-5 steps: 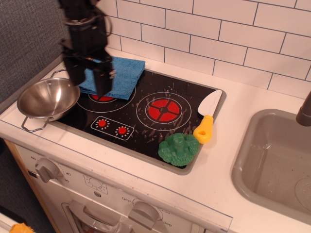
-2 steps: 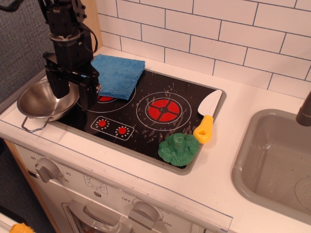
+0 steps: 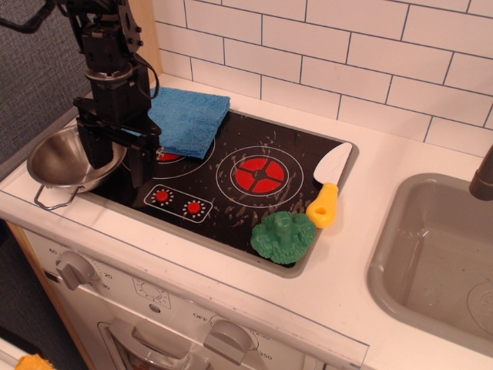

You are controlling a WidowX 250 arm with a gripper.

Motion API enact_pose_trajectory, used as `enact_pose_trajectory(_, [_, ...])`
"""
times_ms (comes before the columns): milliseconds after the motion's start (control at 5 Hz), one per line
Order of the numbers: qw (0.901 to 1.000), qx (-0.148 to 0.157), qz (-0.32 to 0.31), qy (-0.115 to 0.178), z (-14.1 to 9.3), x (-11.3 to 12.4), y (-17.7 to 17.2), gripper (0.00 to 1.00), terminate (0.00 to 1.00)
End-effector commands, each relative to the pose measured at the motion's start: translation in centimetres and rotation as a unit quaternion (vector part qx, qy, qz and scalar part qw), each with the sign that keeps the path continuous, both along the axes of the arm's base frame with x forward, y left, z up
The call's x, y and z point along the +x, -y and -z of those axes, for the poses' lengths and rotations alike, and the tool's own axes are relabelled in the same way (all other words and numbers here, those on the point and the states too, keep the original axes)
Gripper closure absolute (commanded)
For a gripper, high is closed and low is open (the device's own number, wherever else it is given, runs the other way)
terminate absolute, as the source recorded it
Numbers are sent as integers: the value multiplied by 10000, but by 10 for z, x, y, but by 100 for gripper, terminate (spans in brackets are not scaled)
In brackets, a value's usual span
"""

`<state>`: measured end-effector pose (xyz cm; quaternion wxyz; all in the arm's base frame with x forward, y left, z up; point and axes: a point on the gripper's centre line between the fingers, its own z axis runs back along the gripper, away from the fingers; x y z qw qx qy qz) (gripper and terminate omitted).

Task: Move the bowl to the upper right of oven top

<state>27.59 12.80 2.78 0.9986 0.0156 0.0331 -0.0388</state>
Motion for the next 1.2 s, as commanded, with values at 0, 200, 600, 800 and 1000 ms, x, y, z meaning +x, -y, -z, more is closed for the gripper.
enact_pose_trajectory(0, [10000,46,-51,65,-2,3,-1,100,0])
enact_pose_trajectory(200, [10000,54,-45,30,-1,4,0,100,0])
enact_pose_trajectory(600, [9998,190,-106,24,-8,3,1,100,0])
enact_pose_trajectory(800, [9982,450,-254,310,-39,3,12,100,0])
enact_pose_trajectory(1000, [9953,580,-181,756,-72,8,32,100,0])
